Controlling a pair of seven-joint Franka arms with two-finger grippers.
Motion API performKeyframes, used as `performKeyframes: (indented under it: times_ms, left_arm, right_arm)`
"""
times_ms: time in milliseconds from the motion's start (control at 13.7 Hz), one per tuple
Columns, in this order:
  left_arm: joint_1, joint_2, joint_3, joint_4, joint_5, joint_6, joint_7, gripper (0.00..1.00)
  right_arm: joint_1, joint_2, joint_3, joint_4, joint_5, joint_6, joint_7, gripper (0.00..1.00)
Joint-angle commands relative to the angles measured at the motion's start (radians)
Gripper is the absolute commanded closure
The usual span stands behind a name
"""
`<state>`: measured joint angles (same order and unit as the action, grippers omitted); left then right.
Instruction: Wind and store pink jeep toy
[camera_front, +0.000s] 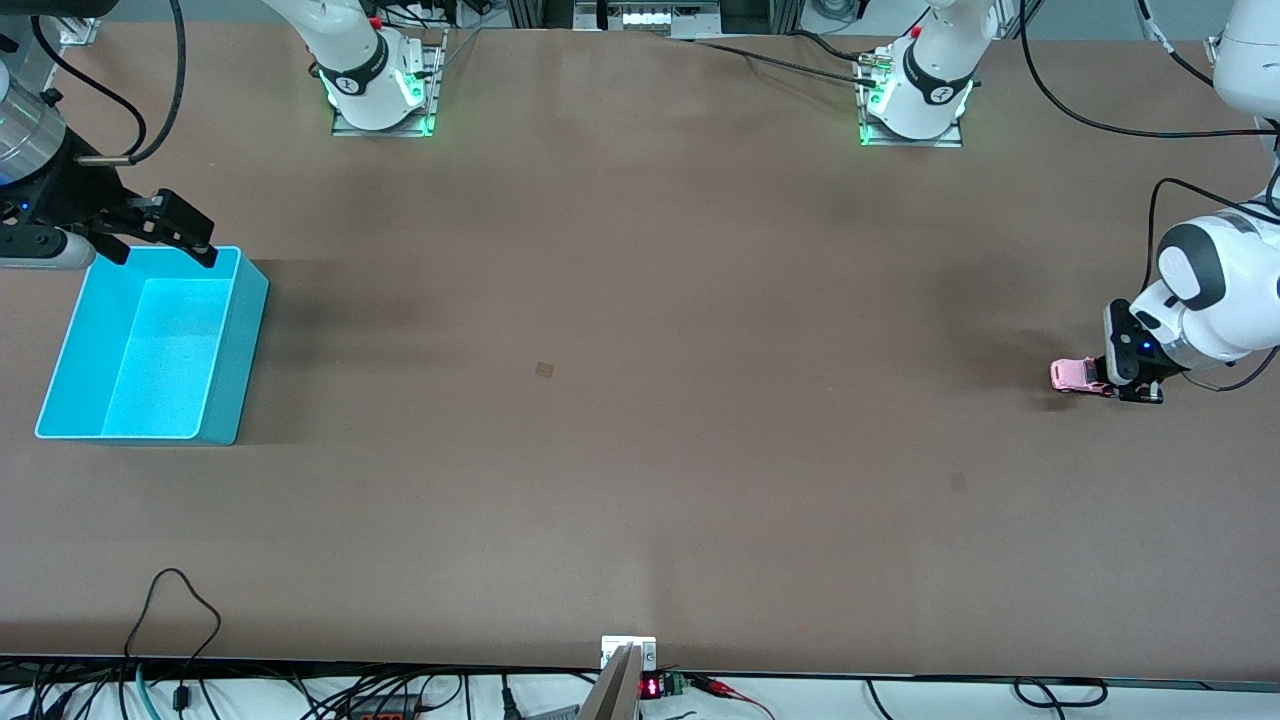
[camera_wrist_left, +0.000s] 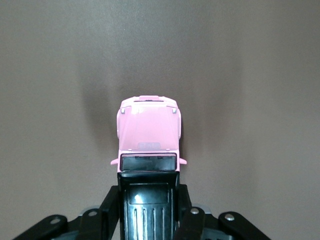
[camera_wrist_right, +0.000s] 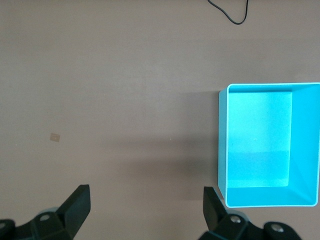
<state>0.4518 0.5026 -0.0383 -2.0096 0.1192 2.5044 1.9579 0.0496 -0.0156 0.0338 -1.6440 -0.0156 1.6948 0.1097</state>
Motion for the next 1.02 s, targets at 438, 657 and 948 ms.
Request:
performKeyframes:
  times_ms: [438,657,948]
  left_arm:
    - [-0.005,0.004,-0.031,0.067,0.019,-0.176,0.032,0.0]
    - [-0.013,-0.041,-0.064,0.092,0.019,-0.286,-0.02,0.0]
    - [-0.051,-0.068,-0.078,0.185,0.02,-0.491,-0.157,0.0]
  right_arm:
    - [-0.007,-0.018,0.005,-0.016,0.013,0.0,-0.015,0.0]
    - [-0.007,-0.018,0.005,-0.014,0.013,0.0,-0.013,0.0]
    - [-0.007,-0.018,0.005,-0.016,0.013,0.0,-0.013,0.0]
